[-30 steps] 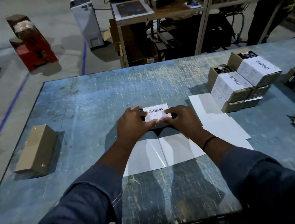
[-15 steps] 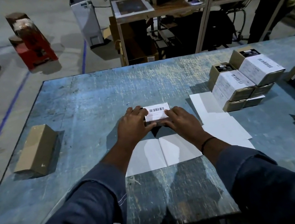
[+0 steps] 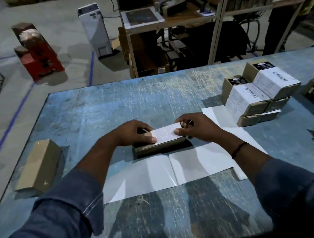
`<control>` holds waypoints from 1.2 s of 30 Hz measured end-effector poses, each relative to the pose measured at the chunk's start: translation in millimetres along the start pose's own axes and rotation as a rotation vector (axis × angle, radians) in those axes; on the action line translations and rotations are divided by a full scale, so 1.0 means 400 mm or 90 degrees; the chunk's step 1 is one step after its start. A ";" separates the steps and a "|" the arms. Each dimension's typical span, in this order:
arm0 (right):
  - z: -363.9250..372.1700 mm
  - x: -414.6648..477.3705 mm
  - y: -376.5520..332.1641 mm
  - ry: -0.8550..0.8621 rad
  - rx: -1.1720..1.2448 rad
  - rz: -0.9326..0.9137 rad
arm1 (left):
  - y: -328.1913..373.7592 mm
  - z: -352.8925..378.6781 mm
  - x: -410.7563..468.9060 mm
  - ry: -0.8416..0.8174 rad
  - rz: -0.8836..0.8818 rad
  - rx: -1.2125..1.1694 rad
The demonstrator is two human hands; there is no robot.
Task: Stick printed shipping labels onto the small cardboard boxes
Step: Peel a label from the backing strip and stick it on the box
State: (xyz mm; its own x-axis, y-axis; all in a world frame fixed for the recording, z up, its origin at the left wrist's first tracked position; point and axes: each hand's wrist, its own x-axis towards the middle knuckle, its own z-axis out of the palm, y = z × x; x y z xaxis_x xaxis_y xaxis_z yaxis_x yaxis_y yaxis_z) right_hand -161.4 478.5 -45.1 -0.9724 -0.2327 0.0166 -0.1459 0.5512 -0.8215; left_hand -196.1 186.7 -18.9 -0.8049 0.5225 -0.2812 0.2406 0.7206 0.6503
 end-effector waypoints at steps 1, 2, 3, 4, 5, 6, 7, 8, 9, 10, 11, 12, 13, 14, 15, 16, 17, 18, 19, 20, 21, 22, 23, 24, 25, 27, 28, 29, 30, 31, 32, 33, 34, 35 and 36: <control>0.003 0.005 0.004 -0.008 -0.009 0.005 | 0.002 0.006 -0.003 -0.009 -0.006 0.020; 0.008 0.008 0.009 -0.001 -0.029 0.001 | 0.003 0.016 -0.005 0.002 -0.010 0.047; 0.016 0.009 0.015 0.020 -0.048 -0.009 | 0.006 0.032 -0.007 0.030 -0.006 0.075; 0.025 0.008 0.020 0.050 -0.066 -0.026 | 0.010 0.052 -0.012 0.073 0.009 0.106; 0.035 0.005 0.023 0.077 -0.080 -0.050 | 0.013 0.073 -0.018 0.125 0.037 0.135; 0.044 -0.001 0.019 0.093 -0.093 -0.079 | 0.016 0.093 -0.024 0.173 0.067 0.151; 0.056 -0.008 0.016 0.096 -0.110 -0.110 | 0.018 0.112 -0.029 0.210 0.095 0.158; 0.068 -0.015 0.016 0.088 -0.137 -0.138 | 0.014 0.129 -0.030 0.236 0.121 0.166; 0.077 -0.022 0.021 0.074 -0.168 -0.156 | 0.009 0.142 -0.027 0.252 0.145 0.178; 0.082 -0.028 0.027 0.059 -0.194 -0.160 | 0.002 0.151 -0.024 0.256 0.157 0.191; 0.082 -0.033 0.039 0.048 -0.211 -0.157 | -0.003 0.157 -0.021 0.251 0.156 0.205; 0.078 -0.040 0.051 0.040 -0.220 -0.154 | -0.011 0.162 -0.018 0.242 0.148 0.220; 0.073 -0.045 0.063 0.037 -0.225 -0.164 | -0.017 0.167 -0.016 0.238 0.144 0.238; 0.071 -0.049 0.075 0.038 -0.233 -0.187 | -0.024 0.172 -0.014 0.242 0.146 0.255; 0.071 -0.053 0.084 0.044 -0.244 -0.215 | -0.029 0.176 -0.013 0.251 0.154 0.273; 0.071 -0.055 0.088 0.053 -0.256 -0.239 | -0.032 0.181 -0.012 0.262 0.164 0.287; 0.073 -0.057 0.091 0.063 -0.266 -0.257 | -0.034 0.187 -0.011 0.276 0.176 0.298; 0.075 -0.059 0.091 0.075 -0.275 -0.272 | -0.036 0.192 -0.011 0.292 0.188 0.306; 0.079 -0.062 0.093 0.086 -0.286 -0.288 | -0.040 0.198 -0.011 0.309 0.202 0.311; 0.083 -0.065 0.095 0.095 -0.299 -0.309 | -0.043 0.203 -0.011 0.328 0.216 0.315; 0.086 -0.068 0.098 0.104 -0.311 -0.331 | -0.044 0.208 -0.011 0.344 0.230 0.320; 0.091 -0.070 0.102 0.113 -0.324 -0.352 | -0.042 0.212 -0.012 0.363 0.247 0.327; 0.096 -0.071 0.108 0.123 -0.337 -0.370 | -0.041 0.217 -0.012 0.383 0.267 0.337; 0.102 -0.072 0.114 0.132 -0.348 -0.381 | -0.041 0.222 -0.010 0.401 0.288 0.348; 0.108 -0.072 0.118 0.139 -0.354 -0.388 | -0.041 0.228 -0.009 0.419 0.309 0.359; 0.120 -0.075 0.122 0.155 -0.364 -0.395 | -0.041 0.237 -0.006 0.445 0.336 0.362; 0.125 -0.077 0.122 0.165 -0.374 -0.396 | -0.038 0.242 -0.007 0.453 0.338 0.348; 0.128 -0.082 0.119 0.172 -0.387 -0.393 | -0.037 0.248 -0.008 0.463 0.340 0.329; 0.131 -0.087 0.113 0.178 -0.400 -0.385 | -0.034 0.254 -0.009 0.475 0.343 0.308; 0.136 -0.092 0.107 0.183 -0.413 -0.375 | -0.031 0.259 -0.010 0.492 0.347 0.295; 0.142 -0.097 0.103 0.187 -0.426 -0.365 | -0.027 0.262 -0.013 0.506 0.349 0.288; 0.149 -0.102 0.101 0.189 -0.439 -0.358 | -0.027 0.264 -0.015 0.521 0.354 0.287; 0.153 -0.106 0.099 0.193 -0.453 -0.357 | -0.026 0.262 -0.017 0.534 0.358 0.291; 0.154 -0.110 0.100 0.200 -0.468 -0.362 | -0.028 0.263 -0.019 0.549 0.360 0.298; 0.152 -0.112 0.102 0.211 -0.481 -0.371 | -0.029 0.263 -0.022 0.564 0.358 0.303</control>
State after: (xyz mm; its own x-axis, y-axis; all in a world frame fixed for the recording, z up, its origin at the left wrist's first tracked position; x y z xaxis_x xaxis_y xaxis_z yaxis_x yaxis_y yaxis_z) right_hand -112.8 462.6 -114.2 -0.6977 -0.4566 0.5521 -0.5800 0.8123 -0.0612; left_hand -134.6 221.7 -98.3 -0.5727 0.4567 0.6807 0.7145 0.6852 0.1414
